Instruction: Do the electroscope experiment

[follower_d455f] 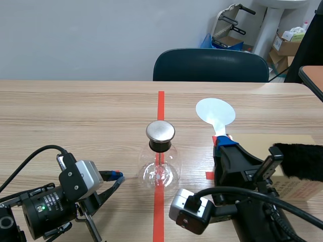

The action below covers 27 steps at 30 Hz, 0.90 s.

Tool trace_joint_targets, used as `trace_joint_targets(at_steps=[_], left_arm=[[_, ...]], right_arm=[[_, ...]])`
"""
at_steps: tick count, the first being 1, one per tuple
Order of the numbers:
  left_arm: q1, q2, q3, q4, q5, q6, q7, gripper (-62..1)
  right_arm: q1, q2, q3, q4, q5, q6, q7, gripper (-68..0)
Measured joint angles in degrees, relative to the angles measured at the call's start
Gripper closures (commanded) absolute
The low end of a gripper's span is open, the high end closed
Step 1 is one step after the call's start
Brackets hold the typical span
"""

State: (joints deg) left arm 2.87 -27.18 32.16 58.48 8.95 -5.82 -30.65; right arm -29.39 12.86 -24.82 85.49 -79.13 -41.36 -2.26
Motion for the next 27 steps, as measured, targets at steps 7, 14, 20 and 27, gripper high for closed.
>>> trace_joint_targets(at_steps=[7,14,20,27], left_arm=[[0.0,0.0,0.0,0.0,0.0,0.0,0.0,-5.5],[0.0,0.0,0.0,0.0,0.0,0.0,0.0,-5.5],[0.0,0.0,0.0,0.0,0.0,0.0,0.0,-5.5],[0.0,0.0,0.0,0.0,0.0,0.0,0.0,-5.5]], right_arm=[[0.0,0.0,0.0,0.0,0.0,0.0,0.7,-1.8],[0.0,0.0,0.0,0.0,-0.2,0.0,6.7,-1.8],[0.0,0.0,0.0,0.0,-0.2,0.0,13.7,-1.8],[0.0,0.0,0.0,0.0,-0.2,0.0,20.9,-1.8]])
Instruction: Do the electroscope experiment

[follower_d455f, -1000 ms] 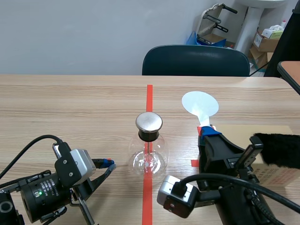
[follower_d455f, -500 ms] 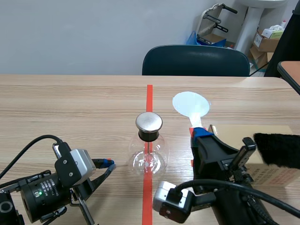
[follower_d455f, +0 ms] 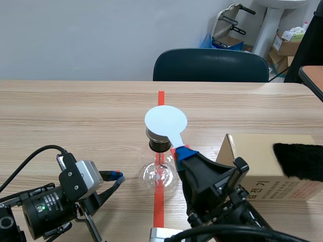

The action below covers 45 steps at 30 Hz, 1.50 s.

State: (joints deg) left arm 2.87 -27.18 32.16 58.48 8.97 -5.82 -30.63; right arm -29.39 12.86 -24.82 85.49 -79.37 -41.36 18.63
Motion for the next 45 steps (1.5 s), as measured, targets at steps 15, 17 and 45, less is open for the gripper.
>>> trace_joint_targets(at_steps=[15,17,45], left_arm=[[0.0,0.0,0.0,0.0,0.0,0.0,0.0,-5.5],[0.0,0.0,0.0,0.0,0.0,0.0,0.0,-5.5],[0.0,0.0,0.0,0.0,0.0,0.0,0.0,-5.5]], right_arm=[[0.0,0.0,0.0,0.0,-0.2,0.0,2.8,-1.8],[0.0,0.0,0.0,0.0,-0.2,0.0,2.8,-1.8],[0.0,0.0,0.0,0.0,-0.2,0.0,-3.8,-1.8]])
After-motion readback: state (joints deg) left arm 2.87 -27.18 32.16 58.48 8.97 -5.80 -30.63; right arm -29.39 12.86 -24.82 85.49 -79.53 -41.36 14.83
